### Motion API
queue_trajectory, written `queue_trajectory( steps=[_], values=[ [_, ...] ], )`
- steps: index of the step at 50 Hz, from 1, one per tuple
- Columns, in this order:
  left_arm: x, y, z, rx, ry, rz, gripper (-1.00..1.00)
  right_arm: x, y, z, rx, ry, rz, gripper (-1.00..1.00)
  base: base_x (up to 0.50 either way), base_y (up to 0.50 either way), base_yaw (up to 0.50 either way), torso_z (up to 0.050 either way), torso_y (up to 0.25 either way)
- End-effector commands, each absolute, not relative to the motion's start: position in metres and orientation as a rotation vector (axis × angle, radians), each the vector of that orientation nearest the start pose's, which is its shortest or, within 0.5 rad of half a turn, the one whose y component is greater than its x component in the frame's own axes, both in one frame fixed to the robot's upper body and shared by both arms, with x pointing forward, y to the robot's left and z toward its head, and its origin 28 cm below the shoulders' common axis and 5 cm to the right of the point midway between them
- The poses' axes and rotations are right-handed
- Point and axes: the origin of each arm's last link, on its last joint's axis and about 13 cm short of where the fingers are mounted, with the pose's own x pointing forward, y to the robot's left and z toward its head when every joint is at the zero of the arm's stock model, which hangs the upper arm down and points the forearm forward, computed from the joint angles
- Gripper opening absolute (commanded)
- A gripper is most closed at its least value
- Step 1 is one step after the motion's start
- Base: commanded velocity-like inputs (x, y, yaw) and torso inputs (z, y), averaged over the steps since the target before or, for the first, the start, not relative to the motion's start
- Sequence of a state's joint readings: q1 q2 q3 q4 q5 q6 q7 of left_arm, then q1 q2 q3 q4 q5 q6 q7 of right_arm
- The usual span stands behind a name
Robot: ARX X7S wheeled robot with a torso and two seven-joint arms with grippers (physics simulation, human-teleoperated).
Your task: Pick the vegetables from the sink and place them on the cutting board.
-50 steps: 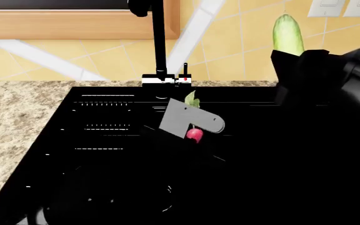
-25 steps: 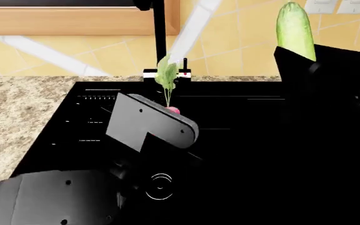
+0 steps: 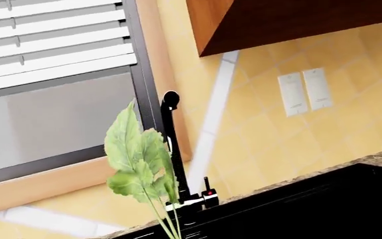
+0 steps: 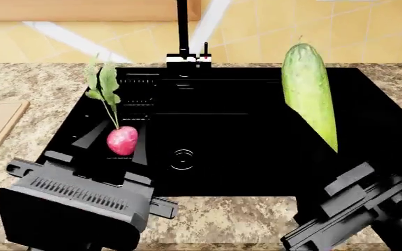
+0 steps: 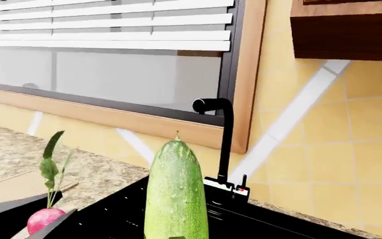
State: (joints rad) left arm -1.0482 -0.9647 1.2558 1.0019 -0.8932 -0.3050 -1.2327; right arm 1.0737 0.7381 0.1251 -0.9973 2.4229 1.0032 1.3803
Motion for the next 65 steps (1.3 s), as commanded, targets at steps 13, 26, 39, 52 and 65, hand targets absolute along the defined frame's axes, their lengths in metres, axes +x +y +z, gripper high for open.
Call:
queue_trajectory(
  steps=[13, 26, 39, 52, 65],
  values=[
    [0.137, 0.222, 0.233, 0.109, -0.545, -0.069, -1.00, 0.106, -0.110, 0.242, -0.060, -0.412, 0.366, -1.00, -0.06, 0.07, 0.00, 0.000, 0.000],
    [0.140, 0.232, 0.218, 0.079, -0.542, -0.028, -1.00, 0.107, -0.113, 0.245, -0.065, -0.426, 0.310, -1.00, 0.24, 0.50, 0.00, 0.000, 0.000],
    [0.144, 0.233, 0.215, 0.099, -0.523, -0.011, -1.00, 0.109, -0.116, 0.250, -0.116, -0.461, 0.293, -1.00, 0.11, 0.50, 0.00, 0.000, 0.000],
    [0.145, 0.232, 0.214, 0.100, -0.519, -0.015, -1.00, 0.109, -0.116, 0.250, -0.119, -0.460, 0.301, -1.00, 0.00, 0.50, 0.00, 0.000, 0.000],
    [0.145, 0.232, 0.213, 0.099, -0.519, -0.018, -1.00, 0.109, -0.115, 0.250, -0.120, -0.458, 0.306, -1.00, 0.00, 0.50, 0.00, 0.000, 0.001]
  ],
)
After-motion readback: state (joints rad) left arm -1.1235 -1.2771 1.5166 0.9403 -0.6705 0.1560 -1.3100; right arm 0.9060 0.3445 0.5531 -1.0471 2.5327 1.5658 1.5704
